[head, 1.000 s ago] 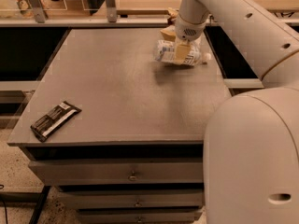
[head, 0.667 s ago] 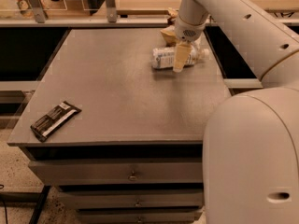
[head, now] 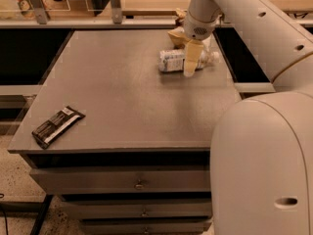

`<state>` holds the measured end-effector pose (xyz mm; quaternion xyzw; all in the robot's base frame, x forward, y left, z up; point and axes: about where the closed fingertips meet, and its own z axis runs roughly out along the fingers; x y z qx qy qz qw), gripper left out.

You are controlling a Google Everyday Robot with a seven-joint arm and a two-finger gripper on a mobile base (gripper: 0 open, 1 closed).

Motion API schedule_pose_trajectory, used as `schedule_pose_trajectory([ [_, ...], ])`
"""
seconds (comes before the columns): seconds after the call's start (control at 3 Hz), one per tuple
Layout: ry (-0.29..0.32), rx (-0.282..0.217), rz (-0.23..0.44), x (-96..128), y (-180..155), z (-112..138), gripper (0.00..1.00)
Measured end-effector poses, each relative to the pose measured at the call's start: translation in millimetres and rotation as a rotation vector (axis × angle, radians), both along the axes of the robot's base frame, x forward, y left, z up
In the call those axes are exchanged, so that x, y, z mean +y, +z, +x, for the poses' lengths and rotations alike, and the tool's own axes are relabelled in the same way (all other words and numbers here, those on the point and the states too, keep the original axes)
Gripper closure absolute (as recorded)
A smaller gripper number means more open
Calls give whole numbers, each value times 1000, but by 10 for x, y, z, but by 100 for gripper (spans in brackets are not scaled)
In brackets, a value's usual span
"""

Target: Move blue plastic bottle near brown chip bag

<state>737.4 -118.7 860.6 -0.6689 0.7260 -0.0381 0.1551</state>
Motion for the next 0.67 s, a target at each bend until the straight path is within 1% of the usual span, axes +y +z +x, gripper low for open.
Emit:
schedule_pose_trajectory([
  [0.33,27,-17,33,-238,383,1,0],
  [0.67,26,-44,45,-215,452,67,0],
])
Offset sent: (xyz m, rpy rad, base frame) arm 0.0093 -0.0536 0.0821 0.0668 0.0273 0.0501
